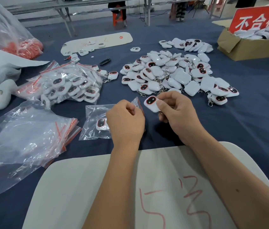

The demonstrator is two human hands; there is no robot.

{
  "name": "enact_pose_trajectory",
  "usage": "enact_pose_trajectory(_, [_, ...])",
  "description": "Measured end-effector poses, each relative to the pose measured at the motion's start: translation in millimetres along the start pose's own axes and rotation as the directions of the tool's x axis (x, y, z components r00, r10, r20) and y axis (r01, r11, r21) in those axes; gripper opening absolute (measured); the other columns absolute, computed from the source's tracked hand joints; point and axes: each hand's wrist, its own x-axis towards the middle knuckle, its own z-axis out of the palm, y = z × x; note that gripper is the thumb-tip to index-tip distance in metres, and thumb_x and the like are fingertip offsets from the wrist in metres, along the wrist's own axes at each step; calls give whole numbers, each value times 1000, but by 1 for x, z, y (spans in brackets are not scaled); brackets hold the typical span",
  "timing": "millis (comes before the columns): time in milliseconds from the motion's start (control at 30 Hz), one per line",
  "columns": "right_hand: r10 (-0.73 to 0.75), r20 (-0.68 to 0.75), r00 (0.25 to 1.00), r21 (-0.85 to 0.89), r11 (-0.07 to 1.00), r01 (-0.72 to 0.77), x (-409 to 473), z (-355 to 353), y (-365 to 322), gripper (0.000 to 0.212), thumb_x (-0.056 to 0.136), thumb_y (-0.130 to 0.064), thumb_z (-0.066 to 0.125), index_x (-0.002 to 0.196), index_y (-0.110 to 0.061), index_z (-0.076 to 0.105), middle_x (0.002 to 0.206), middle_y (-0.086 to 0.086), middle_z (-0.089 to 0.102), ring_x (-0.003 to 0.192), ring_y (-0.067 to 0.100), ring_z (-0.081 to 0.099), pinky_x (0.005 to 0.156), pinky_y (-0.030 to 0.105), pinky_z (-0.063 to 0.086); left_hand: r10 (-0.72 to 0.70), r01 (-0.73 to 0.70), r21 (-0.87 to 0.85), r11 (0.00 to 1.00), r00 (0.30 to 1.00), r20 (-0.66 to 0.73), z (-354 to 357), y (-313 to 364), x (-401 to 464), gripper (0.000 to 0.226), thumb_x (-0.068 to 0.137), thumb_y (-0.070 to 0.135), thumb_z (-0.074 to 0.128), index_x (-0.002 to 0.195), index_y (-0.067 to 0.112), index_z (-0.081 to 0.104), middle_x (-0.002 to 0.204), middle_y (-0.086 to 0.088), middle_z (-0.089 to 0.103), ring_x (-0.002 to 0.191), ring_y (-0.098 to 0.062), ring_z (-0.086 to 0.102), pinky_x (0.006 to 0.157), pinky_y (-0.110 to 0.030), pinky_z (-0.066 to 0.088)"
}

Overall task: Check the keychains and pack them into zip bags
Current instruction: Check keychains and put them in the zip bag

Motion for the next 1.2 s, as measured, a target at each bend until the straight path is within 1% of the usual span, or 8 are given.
enact_pose_trajectory(200, [-112, 11, 994, -220, 969, 112, -5, 2, 1, 12, 98, -19, 69, 92, -23, 78, 61, -21, 64, 59, 2, 57, 62, 18, 47, 161, -158, -63, 985, 986, 52, -1, 3, -3, 16, 85, 12, 66, 70, 15, 65, 63, 5, 65, 63, -14, 62, 66, -35, 52])
enact_pose_trajectory(400, [-94, 46, 995, -92, 991, 97, -8, 2, -5, 6, 98, -25, 72, 99, -20, 71, 66, -2, 69, 51, 14, 60, 54, 26, 47, 321, -320, -40, 947, 947, 28, 1, 6, -5, 16, 84, 16, 68, 70, 14, 61, 63, 4, 61, 63, -20, 58, 62, -45, 50])
enact_pose_trajectory(533, [-76, 205, 976, 202, 979, 34, -11, -2, -11, 19, 108, -22, 54, 110, -15, 72, 86, 1, 76, 56, 22, 68, 43, 23, 43, 242, -254, -110, 961, 964, -108, -2, 5, -1, 16, 85, 13, 67, 71, 13, 61, 62, 4, 62, 62, -20, 60, 63, -46, 51])
enact_pose_trajectory(667, [-98, 487, 868, 91, 994, 61, -14, -1, -15, 38, 107, -19, 41, 135, -16, 67, 111, -4, 78, 56, 23, 66, 44, 26, 40, 256, -278, -107, 955, 950, -181, -6, 4, 1, 18, 90, 13, 68, 73, 10, 63, 64, 3, 63, 63, -18, 61, 65, -42, 50])
enact_pose_trajectory(733, [-87, 558, 826, 36, 996, 81, -15, -3, -18, 42, 108, -10, 39, 142, -21, 62, 101, -15, 77, 58, 22, 66, 46, 26, 41, 280, -304, -127, 944, 944, -176, -6, 7, 0, 16, 90, 13, 69, 75, 10, 64, 65, 4, 63, 63, -15, 61, 64, -37, 50])
enact_pose_trajectory(933, [-95, 330, 939, -13, 994, 106, -15, 3, -14, 39, 101, 7, 44, 121, -11, 71, 72, -17, 72, 49, 16, 58, 42, 25, 44, 308, -329, -137, 934, 939, -153, -2, 6, -1, 14, 89, 10, 68, 75, 8, 65, 65, 2, 64, 62, -17, 61, 63, -42, 51])
enact_pose_trajectory(1033, [-38, 251, 967, -60, 997, 55, -13, 3, -11, 26, 102, 3, 53, 113, -9, 73, 70, -13, 71, 50, 16, 58, 44, 25, 45, 324, -343, -121, 932, 934, -149, -1, 7, -2, 15, 89, 9, 68, 74, 7, 64, 64, 0, 63, 62, -20, 61, 62, -45, 51])
enact_pose_trajectory(1200, [-111, 235, 966, -345, 919, 189, -16, 12, -7, 14, 93, -12, 72, 99, -24, 74, 64, -10, 65, 52, 12, 49, 55, 22, 43, 321, -343, -104, 934, 929, -185, -3, 6, -1, 14, 88, 10, 67, 75, 7, 64, 67, -1, 64, 63, -21, 61, 63, -44, 51])
